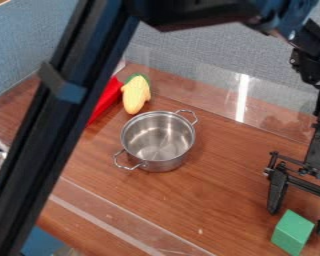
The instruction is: Put the green block into the metal pot
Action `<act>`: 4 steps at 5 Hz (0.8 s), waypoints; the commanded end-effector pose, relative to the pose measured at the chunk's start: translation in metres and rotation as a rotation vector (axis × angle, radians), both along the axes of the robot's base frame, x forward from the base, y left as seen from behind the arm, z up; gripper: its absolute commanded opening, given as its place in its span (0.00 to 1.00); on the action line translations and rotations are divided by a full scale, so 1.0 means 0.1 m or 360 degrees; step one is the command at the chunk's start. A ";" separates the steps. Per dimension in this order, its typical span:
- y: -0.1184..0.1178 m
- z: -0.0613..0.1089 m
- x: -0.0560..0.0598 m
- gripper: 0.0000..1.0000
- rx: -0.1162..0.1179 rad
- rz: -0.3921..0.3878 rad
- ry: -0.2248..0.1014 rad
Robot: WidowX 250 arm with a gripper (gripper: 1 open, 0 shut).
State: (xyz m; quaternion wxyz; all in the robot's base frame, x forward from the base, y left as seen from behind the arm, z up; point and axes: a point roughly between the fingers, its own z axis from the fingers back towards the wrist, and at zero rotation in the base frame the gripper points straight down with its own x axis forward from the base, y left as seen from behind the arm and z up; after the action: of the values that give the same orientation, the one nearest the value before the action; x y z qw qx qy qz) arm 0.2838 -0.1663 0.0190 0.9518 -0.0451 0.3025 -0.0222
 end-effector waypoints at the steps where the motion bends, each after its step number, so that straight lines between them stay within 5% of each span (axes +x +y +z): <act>1: -0.10 0.12 0.06 1.00 -0.0044 0.0023 -0.0046; 4: -0.05 0.11 0.04 1.00 -0.0024 0.0054 0.0002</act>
State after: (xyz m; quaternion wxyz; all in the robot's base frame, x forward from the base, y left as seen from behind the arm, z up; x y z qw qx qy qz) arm 0.2819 -0.1648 0.0192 0.9460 -0.0458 0.3208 -0.0087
